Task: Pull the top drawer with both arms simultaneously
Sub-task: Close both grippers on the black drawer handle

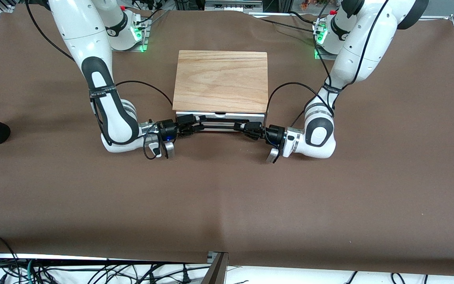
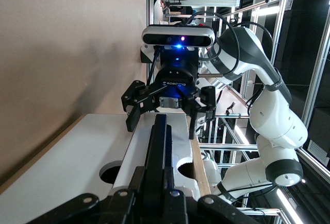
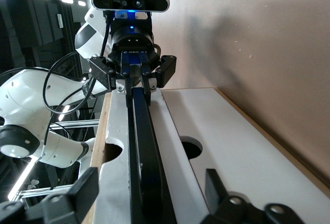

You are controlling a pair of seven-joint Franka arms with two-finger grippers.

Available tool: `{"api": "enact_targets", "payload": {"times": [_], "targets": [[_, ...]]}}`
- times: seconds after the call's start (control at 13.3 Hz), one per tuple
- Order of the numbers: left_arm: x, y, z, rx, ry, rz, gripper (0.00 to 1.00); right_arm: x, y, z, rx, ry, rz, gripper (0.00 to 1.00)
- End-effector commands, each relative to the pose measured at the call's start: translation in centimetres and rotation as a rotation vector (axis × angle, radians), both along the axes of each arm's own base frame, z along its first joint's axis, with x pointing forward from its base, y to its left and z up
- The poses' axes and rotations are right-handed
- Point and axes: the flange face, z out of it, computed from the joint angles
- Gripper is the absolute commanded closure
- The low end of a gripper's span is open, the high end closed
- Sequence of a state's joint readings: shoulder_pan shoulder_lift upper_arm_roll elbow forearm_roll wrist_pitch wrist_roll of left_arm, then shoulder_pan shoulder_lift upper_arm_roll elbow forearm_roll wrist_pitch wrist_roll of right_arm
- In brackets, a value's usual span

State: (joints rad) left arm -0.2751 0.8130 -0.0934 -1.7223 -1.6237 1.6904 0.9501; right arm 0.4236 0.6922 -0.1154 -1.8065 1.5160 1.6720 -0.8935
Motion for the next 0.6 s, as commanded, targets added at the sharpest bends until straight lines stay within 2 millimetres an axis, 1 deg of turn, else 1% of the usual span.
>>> {"api": "enact_targets", "payload": {"times": [0.0, 0.08, 0.15, 0.23, 0.38, 0.45, 0.53], "targets": [[0.0, 0.7, 0.5, -0.018, -0.015, 0.021, 1.00, -0.9, -0.1, 0.0, 0.061, -0.013, 0.011, 0.55], [0.0, 0.7, 0.3, -0.017, -0.015, 0.021, 1.00, -1.0, -0.3, -0.1, 0.068, -0.007, 0.014, 0.55], [0.0, 0.8, 0.3, -0.015, -0.016, 0.021, 1.00, -1.1, -0.5, 0.0, 0.077, -0.004, 0.016, 0.58], [0.0, 0.7, 0.4, -0.016, -0.019, 0.021, 1.00, -0.9, -0.8, 0.0, 0.080, -0.003, 0.014, 0.65], [0.0, 0.8, 0.3, -0.008, -0.022, 0.008, 1.00, -0.9, -1.1, -0.1, 0.081, -0.001, 0.010, 0.74], [0.0, 0.8, 0.3, -0.005, -0.024, 0.005, 1.00, -0.8, -1.3, -0.1, 0.081, 0.000, 0.008, 0.80], [0.1, 0.9, 0.4, -0.005, -0.026, 0.005, 1.00, -0.8, -1.3, -0.1, 0.083, -0.001, 0.007, 0.84]]}}
